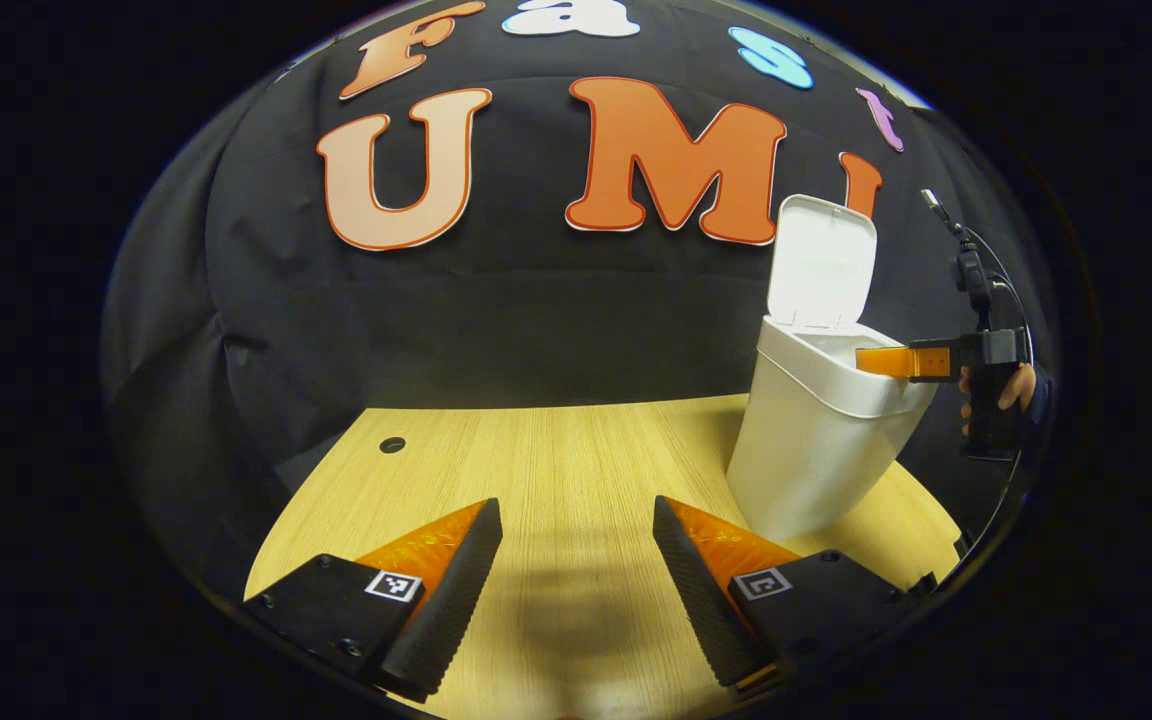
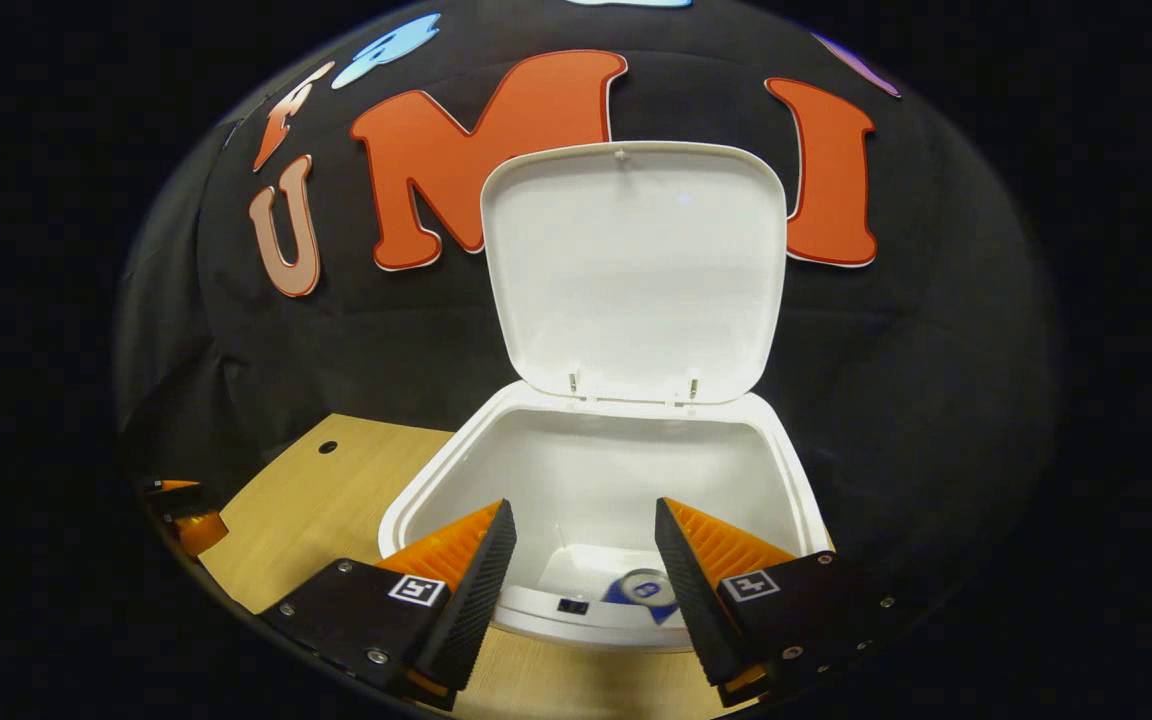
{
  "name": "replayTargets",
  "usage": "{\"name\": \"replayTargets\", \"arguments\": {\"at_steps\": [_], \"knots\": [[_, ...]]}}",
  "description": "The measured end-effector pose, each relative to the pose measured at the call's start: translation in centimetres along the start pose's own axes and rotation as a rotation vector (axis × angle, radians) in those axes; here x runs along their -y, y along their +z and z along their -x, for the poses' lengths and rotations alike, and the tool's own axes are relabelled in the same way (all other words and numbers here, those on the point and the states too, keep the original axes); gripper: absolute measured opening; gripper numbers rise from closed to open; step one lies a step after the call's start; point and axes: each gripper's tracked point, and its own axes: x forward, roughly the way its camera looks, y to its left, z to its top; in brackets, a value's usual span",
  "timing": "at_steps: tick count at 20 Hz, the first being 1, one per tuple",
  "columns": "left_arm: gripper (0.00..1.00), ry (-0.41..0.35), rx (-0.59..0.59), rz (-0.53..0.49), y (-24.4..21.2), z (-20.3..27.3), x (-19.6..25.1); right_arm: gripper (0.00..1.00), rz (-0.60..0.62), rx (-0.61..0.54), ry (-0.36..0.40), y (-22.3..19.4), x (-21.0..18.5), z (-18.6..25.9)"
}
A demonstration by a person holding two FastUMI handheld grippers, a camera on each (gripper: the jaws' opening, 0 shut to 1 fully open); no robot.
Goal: Press the lid of the desktop garbage bin to open it, pick up the crumpled paper on the desktop and throw it into the bin, then pick up the pop can on the desktop and drop it into the bin, and finally close the garbage bin lid.
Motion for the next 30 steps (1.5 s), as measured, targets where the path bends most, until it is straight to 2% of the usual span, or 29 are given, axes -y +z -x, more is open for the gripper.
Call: {"name": "replayTargets", "arguments": {"at_steps": [11, 14, 24, 30], "knots": [[0.97, 0.005, 0.027, -0.005, 0.4, 0.5, -0.1, 0.85, 0.038, 0.136, -0.052, 7.7, 1.7, 2.0], [0.98, 0.035, 0.033, -0.005, 0.5, 0.9, -0.8, 0.85, 0.051, 0.181, -0.085, 10.1, 2.3, 2.0], [0.97, 0.044, 0.035, 0.006, 0.1, 1.3, -1.2, 0.85, 0.083, 0.325, -0.117, 18.7, 2.6, 2.6], [0.98, 0.055, 0.038, 0.027, 0.1, 1.4, -1.5, 0.85, 0.075, 0.375, -0.128, 21.9, 2.3, 2.0]]}}
